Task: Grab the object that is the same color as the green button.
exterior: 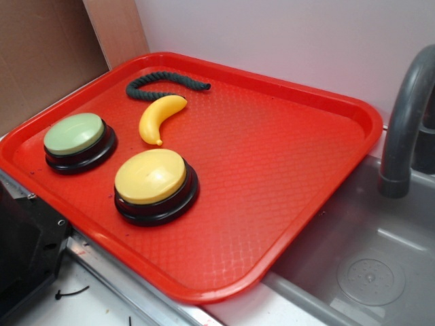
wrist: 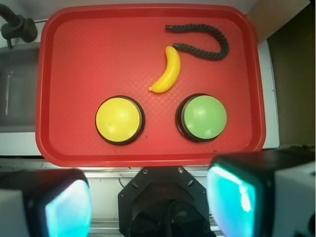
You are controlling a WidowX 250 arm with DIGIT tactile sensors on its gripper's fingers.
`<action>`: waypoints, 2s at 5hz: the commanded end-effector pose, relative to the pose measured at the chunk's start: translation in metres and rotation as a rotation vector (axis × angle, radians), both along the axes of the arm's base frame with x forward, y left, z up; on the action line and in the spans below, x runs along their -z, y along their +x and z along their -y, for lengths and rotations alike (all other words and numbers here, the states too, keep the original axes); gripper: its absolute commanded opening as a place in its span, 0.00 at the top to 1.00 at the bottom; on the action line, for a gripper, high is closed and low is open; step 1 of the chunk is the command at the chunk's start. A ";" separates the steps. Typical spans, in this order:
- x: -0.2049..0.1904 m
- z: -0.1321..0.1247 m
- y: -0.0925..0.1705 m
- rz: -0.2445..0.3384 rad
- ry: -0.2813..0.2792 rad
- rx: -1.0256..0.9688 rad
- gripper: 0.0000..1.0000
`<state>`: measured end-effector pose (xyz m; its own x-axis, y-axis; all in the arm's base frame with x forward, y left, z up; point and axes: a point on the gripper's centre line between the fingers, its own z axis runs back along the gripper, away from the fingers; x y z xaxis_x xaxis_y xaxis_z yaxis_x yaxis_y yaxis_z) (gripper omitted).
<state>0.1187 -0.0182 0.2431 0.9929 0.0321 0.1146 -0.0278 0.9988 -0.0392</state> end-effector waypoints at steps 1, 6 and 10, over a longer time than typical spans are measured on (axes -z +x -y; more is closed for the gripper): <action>0.000 0.000 0.000 0.000 0.000 0.000 0.00; 0.099 -0.091 0.088 0.260 0.049 -1.088 0.00; 0.202 -0.155 0.157 0.180 0.058 -1.206 0.00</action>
